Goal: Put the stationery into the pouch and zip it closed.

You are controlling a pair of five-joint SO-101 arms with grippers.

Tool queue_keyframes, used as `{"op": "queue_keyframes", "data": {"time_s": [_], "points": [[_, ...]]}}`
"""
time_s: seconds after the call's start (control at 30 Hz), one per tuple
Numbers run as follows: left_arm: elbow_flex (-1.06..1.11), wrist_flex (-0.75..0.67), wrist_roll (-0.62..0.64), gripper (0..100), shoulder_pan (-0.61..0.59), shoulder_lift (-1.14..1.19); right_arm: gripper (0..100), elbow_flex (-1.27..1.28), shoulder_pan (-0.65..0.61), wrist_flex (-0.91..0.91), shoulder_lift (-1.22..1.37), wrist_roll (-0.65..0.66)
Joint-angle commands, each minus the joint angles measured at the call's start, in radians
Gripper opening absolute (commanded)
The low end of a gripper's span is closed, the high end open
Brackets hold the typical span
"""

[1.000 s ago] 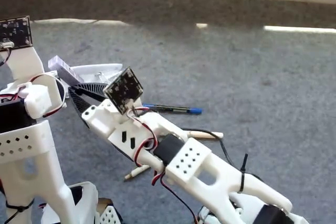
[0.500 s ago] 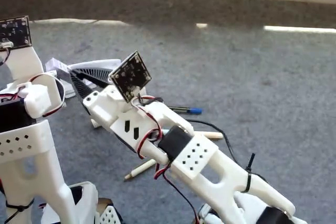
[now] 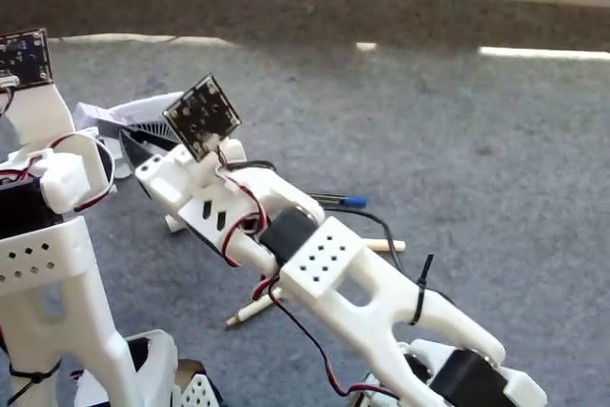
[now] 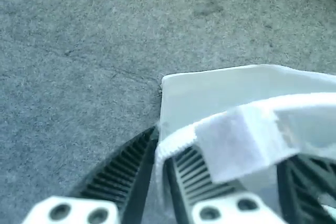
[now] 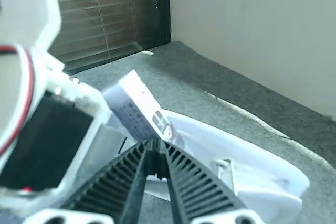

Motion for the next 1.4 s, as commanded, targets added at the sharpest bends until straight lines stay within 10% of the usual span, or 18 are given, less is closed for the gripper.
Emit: {"op": "queue_keyframes", "data": {"time_s": [0.0,0.8,1.37], "points": [[0.007,-0.017,0.006,1,-0.007,0.01,0.5,-0.068,0.021,-0.01,0.021,-0.008],[0.019,-0.034,0.006,1,-0.012,0.007,0.5,-0.031,-0.068,0.231,-0.257,-0.002],[-0.038,-0.032,0.083,1,-0.268,0.001,0.5,-0.202,0.05,0.495,-0.263,0.138]]}}
